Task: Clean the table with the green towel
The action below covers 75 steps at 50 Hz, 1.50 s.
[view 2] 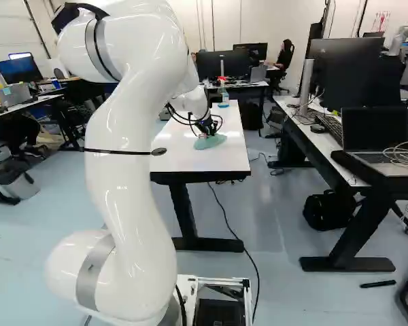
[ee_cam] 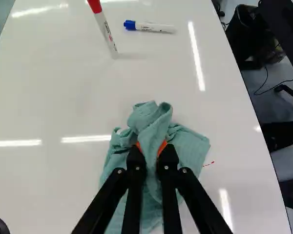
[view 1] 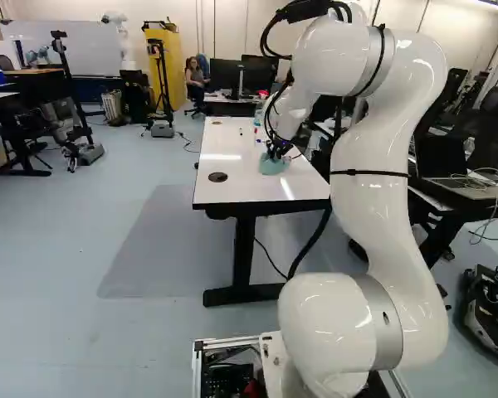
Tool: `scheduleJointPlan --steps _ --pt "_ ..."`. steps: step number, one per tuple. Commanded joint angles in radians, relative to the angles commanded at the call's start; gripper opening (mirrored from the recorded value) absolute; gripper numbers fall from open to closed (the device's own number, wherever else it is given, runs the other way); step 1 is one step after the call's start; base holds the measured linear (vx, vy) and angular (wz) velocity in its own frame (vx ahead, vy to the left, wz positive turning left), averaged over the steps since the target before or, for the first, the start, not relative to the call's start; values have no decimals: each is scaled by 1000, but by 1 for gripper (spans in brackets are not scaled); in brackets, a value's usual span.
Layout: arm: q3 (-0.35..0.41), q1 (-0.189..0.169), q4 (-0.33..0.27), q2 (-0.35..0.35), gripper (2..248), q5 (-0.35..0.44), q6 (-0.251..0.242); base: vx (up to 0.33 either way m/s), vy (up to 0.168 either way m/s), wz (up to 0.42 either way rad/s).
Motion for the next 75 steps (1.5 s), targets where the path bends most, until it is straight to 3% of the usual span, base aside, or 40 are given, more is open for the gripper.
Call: scheduleJointPlan --steps 33,45,54,75 --pt "38 -85 0 28 42 0 0 0 0 0" --pt "91 -97 0 67 42 0 0 0 0 0" --pt "129 -92 0 96 42 0 0 0 0 0" --pt "146 -35 0 109 42 0 0 0 0 0"
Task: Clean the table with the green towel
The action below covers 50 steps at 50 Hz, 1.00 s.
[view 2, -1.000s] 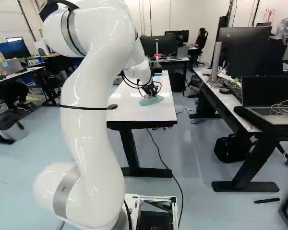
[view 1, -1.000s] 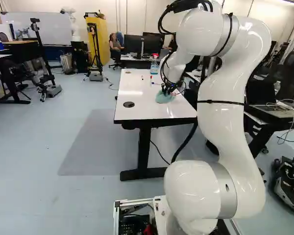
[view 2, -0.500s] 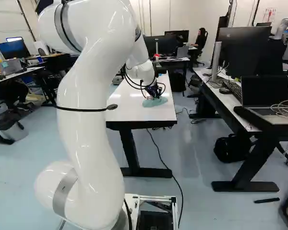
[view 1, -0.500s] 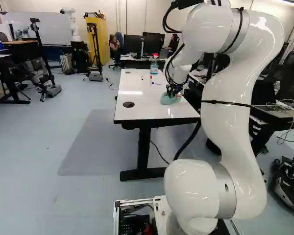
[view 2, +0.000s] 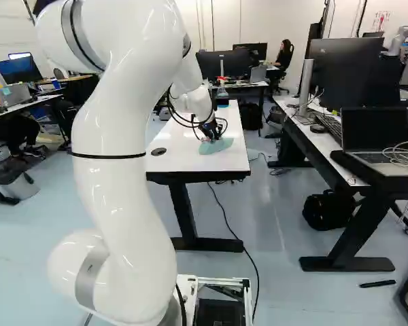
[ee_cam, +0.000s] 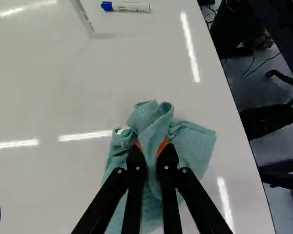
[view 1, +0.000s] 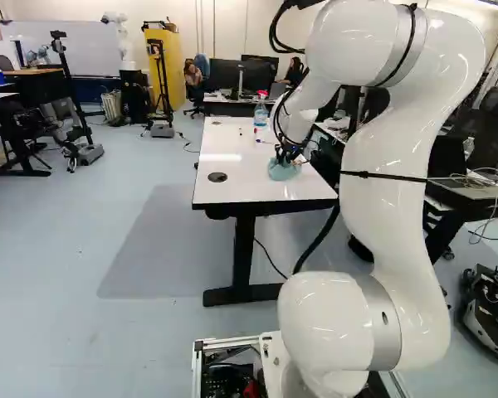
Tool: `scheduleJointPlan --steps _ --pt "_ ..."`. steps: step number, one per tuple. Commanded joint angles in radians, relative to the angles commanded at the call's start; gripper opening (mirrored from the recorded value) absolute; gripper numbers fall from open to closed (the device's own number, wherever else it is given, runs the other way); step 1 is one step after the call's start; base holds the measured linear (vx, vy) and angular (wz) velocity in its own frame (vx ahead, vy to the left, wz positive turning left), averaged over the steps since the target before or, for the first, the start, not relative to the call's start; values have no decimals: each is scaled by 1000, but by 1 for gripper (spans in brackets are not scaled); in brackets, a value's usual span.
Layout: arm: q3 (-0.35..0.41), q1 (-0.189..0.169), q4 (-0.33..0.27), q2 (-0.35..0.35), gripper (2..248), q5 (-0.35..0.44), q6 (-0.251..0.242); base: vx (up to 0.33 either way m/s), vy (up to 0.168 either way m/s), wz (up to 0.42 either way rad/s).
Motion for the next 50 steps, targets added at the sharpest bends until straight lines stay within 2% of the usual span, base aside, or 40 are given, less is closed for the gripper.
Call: scheduleJointPlan --steps 26,50 --pt "-31 77 0 -24 42 0 0 0 0 0" --pt "-117 133 0 -87 42 0 0 0 0 0"
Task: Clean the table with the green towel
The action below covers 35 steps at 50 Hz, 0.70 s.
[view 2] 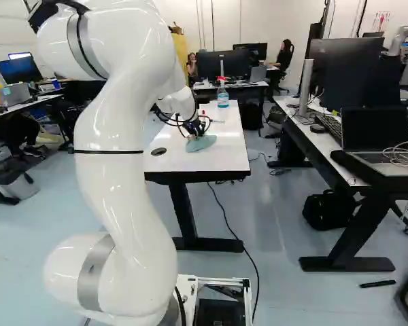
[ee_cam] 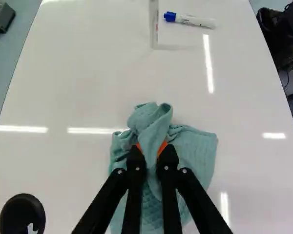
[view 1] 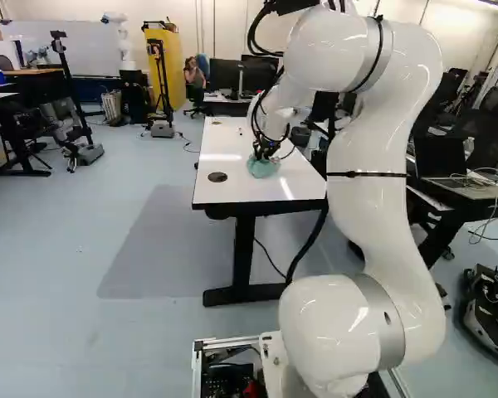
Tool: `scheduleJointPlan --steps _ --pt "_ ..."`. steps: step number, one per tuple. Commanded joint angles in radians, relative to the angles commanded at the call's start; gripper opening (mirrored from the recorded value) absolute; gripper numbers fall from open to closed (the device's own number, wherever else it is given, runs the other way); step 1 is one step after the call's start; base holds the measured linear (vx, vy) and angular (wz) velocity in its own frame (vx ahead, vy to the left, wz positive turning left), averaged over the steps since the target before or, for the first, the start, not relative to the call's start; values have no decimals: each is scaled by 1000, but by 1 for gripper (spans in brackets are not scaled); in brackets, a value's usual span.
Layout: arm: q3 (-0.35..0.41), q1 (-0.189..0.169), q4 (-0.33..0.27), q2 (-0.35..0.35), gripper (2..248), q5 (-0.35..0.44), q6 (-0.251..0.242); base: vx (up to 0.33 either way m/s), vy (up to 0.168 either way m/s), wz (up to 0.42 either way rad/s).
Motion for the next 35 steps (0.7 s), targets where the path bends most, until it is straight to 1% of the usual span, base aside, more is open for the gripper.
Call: scheduleJointPlan --steps 13,21,30,35 --pt "-73 0 0 -53 42 0 0 0 0 0" --pt "-115 -6 0 -84 42 0 0 0 0 0" --pt "-125 -23 0 -91 42 0 0 0 0 0" --pt "-125 -25 0 -91 42 0 0 0 0 0"
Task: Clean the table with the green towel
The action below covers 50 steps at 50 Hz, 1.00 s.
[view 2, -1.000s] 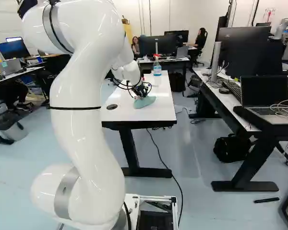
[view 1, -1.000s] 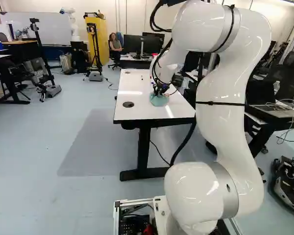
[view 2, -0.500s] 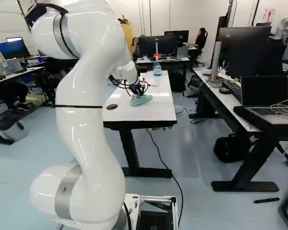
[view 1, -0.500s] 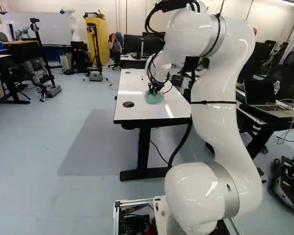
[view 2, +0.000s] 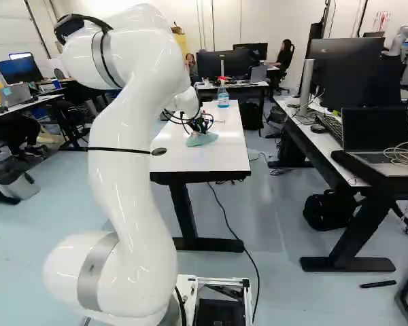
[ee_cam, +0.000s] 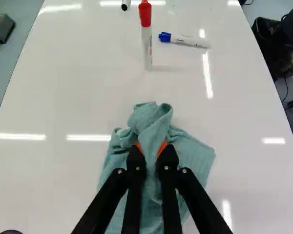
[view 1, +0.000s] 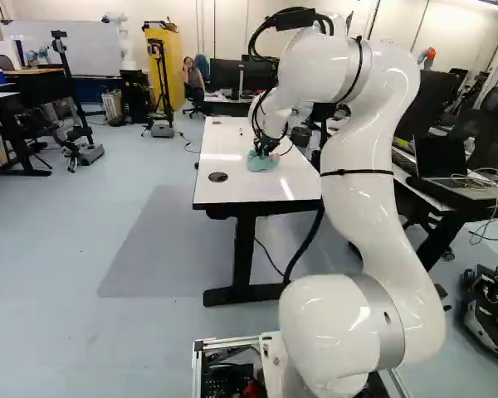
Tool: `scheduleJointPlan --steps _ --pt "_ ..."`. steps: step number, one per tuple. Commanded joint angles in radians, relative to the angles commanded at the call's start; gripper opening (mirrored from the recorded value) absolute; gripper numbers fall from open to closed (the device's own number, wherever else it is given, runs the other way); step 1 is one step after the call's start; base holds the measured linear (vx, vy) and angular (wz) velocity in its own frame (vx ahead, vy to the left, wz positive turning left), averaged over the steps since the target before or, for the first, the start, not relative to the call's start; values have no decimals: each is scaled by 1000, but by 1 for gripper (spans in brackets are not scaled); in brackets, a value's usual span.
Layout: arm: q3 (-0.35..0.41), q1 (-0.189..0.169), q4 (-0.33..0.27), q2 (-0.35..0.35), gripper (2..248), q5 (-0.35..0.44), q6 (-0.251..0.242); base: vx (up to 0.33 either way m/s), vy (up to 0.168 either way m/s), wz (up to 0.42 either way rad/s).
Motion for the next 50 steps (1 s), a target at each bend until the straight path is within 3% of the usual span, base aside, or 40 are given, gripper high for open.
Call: scheduleJointPlan --steps 14,50 --pt "13 0 0 20 42 0 0 0 0 0" --pt "199 7 0 214 42 0 0 0 0 0"
